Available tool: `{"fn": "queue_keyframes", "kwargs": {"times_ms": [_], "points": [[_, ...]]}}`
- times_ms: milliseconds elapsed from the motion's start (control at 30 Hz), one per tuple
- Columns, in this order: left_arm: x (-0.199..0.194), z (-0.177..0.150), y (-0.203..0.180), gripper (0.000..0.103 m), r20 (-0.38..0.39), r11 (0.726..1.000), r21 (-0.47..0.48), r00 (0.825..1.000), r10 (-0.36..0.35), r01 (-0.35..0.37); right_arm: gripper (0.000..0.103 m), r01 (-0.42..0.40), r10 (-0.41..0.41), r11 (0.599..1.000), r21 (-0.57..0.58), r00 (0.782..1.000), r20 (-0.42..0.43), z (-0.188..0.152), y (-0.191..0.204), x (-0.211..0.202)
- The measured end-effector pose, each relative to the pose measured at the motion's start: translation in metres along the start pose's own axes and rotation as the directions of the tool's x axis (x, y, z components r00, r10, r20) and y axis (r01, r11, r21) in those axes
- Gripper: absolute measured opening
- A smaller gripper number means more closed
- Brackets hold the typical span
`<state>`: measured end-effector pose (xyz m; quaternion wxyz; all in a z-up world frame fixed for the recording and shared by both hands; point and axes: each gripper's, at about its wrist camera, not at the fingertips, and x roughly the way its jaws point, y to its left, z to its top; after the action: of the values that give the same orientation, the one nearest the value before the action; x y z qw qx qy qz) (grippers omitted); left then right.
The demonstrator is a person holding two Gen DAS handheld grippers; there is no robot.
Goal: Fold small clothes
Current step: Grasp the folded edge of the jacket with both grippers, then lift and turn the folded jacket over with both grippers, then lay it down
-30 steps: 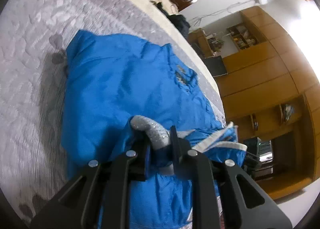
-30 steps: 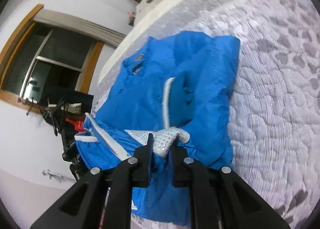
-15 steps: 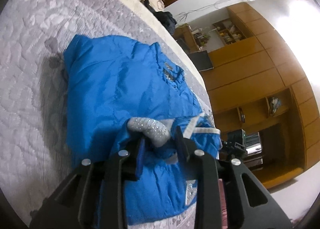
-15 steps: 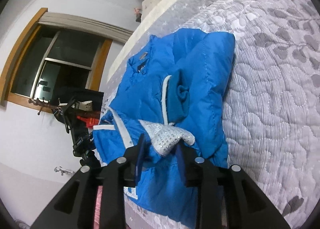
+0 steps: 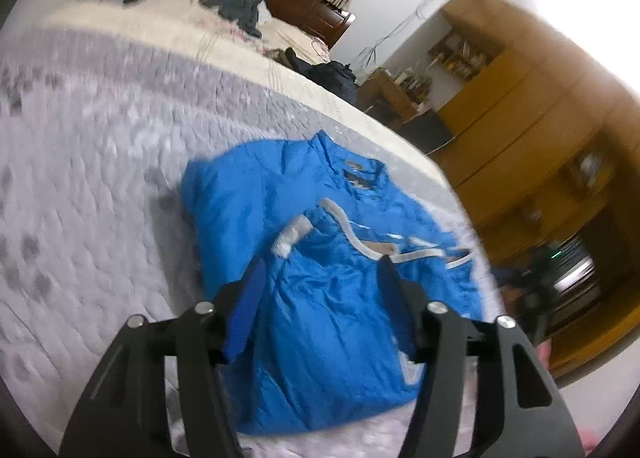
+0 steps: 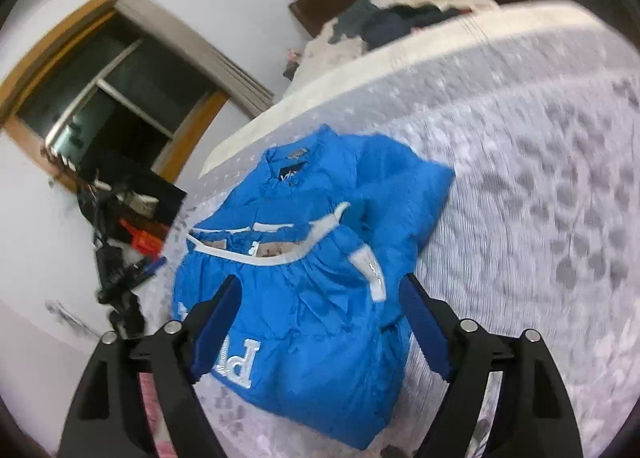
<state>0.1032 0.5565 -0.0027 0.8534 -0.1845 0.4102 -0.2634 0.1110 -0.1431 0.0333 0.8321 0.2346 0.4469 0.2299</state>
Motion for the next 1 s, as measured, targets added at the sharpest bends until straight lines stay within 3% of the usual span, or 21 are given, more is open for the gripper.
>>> {"fn": "queue_keyframes", "kwargs": {"times_ms": [133, 300, 667, 767, 833, 867, 900, 933, 1000], "points": [[0.01, 0.003, -0.022, 0.074, 0.021, 0.978, 0.172, 0.993, 0.117, -0.119, 0.085, 0.087, -0.087, 0.987, -0.136, 0.996, 0.005, 0.006, 0.022, 0.013], [0.034, 0.003, -0.038, 0.084, 0.005, 0.93, 0.32, 0.983, 0.186, -0.177, 0.086, 0.122, -0.136, 0.961, -0.247, 0.99, -0.041, 0.01, 0.034, 0.041], [0.096, 0.002, -0.045, 0.082, -0.091, 0.893, 0.411, 0.966, 0.243, -0.186, 0.086, 0.137, -0.192, 0.92, -0.366, 0.974, -0.118, 0.007, 0.033, 0.09], [0.104, -0.002, -0.049, 0.071, -0.069, 0.871, 0.436, 0.957, 0.281, -0.225, 0.075, 0.141, -0.209, 0.902, -0.408, 0.97, -0.125, -0.002, 0.035, 0.097], [0.103, -0.005, -0.051, 0.057, -0.046, 0.861, 0.445, 0.953, 0.298, -0.248, 0.058, 0.173, -0.236, 0.881, -0.441, 0.967, -0.092, -0.007, 0.04, 0.095], [0.102, -0.005, -0.051, 0.052, -0.04, 0.859, 0.444, 0.952, 0.302, -0.254, 0.053, 0.204, -0.264, 0.862, -0.465, 0.962, -0.067, -0.01, 0.042, 0.093], [0.1, -0.005, -0.051, 0.041, -0.027, 0.858, 0.439, 0.95, 0.311, -0.268, 0.046, 0.213, -0.271, 0.855, -0.472, 0.961, -0.057, -0.011, 0.043, 0.091], [0.098, -0.005, -0.05, 0.03, -0.019, 0.859, 0.432, 0.949, 0.314, -0.276, 0.038, 0.217, -0.271, 0.854, -0.473, 0.961, -0.048, -0.012, 0.043, 0.088], [0.091, -0.004, -0.05, 0.019, -0.007, 0.875, 0.404, 0.955, 0.295, -0.267, 0.024, 0.203, -0.244, 0.86, -0.468, 0.969, -0.028, -0.015, 0.044, 0.077]]}}
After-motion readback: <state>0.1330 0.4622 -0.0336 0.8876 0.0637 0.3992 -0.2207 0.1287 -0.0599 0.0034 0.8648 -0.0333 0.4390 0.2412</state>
